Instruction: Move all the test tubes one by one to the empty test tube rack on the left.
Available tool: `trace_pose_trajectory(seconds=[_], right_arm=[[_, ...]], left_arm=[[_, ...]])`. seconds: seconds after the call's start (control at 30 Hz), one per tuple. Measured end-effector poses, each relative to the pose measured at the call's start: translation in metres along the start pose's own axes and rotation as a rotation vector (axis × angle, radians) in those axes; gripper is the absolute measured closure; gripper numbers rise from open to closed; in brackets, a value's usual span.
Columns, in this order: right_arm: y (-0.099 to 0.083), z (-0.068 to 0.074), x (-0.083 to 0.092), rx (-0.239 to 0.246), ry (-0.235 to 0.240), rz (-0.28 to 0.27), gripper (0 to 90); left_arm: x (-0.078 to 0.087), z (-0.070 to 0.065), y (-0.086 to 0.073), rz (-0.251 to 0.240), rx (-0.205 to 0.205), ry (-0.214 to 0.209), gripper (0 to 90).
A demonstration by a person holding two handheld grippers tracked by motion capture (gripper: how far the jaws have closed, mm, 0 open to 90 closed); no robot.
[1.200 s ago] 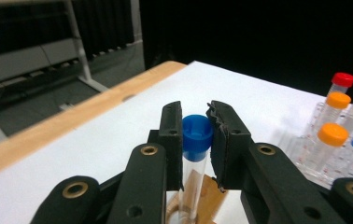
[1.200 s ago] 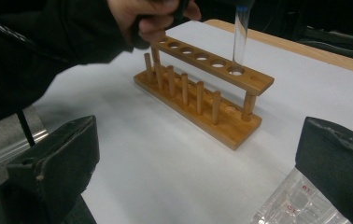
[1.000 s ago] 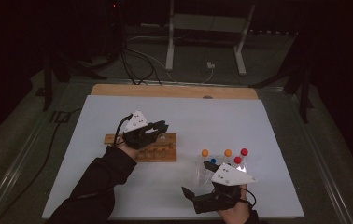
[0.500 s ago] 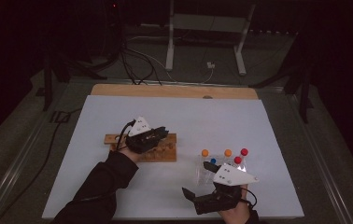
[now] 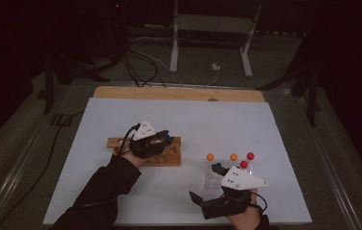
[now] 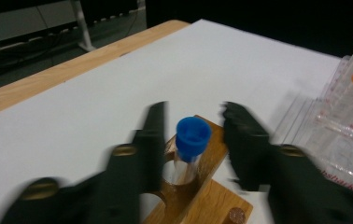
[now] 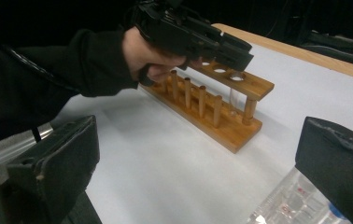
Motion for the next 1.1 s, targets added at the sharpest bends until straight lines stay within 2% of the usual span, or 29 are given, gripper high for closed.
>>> trace_pose_trajectory(seconds=[0.03,0.07,0.1,0.13,0.17,0.2,0.27,0.4,0.5,0.6,0.7,0.77,0.93,1.1], right_arm=[[0.001,-0.003,0.003,-0.003,-0.014,-0.001,0.0],[0.001,-0.003,0.003,-0.003,-0.014,-0.001,0.0],[0.002,-0.004,0.004,-0.004,-0.017,-0.001,0.0],[0.002,-0.006,0.006,-0.004,-0.040,0.003,0.0],[0.002,-0.006,0.006,-0.004,-0.040,0.003,0.0],[0.002,-0.007,0.007,-0.007,-0.045,0.004,0.0],[0.002,-0.008,0.008,-0.019,-0.046,0.003,0.0],[-0.001,-0.013,0.010,-0.020,-0.081,0.014,0.2],[-0.006,-0.018,0.011,-0.034,-0.108,0.020,2.0],[-0.012,-0.027,0.014,-0.058,-0.156,0.028,5.4],[-0.019,-0.036,0.016,-0.080,-0.201,0.055,8.5],[-0.024,-0.041,0.017,-0.091,-0.235,0.079,14.3],[-0.035,-0.051,0.015,-0.119,-0.303,0.151,23.4],[-0.046,-0.060,0.012,-0.151,-0.325,0.200,33.9]], left_arm=[[0.003,-0.002,0.002,-0.006,0.000,-0.005,48.4],[0.004,-0.002,0.003,-0.008,0.002,-0.001,48.4],[0.007,-0.003,0.005,-0.009,0.006,0.000,43.3],[0.014,-0.005,0.010,-0.023,0.013,-0.004,31.1],[0.014,-0.005,0.010,-0.023,0.013,-0.004,24.8],[0.018,-0.007,0.012,-0.030,0.013,-0.010,24.8],[0.028,-0.011,0.016,-0.034,0.022,-0.039,14.0],[0.049,-0.020,0.018,-0.046,0.011,-0.094,2.5],[0.067,-0.029,0.014,-0.060,-0.004,-0.132,0.9],[0.085,-0.037,0.008,-0.065,-0.019,-0.150,0.9],[0.099,-0.045,0.000,-0.065,-0.024,-0.170,0.9],[0.108,-0.050,-0.005,-0.062,-0.026,-0.183,0.9],[0.122,-0.057,-0.016,-0.069,-0.020,-0.195,0.9],[0.126,-0.061,-0.021,-0.075,-0.038,-0.194,1.0]])
Point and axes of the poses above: each handheld gripper's, and its own axes: x roughly backward along the jaws, y roughly out of its top, z roughly to its left, the point moved 10 cm from there along -x, roughly forward along the jaws, and after that the axes turned 11 degrees about y, right-handed, at the moved point
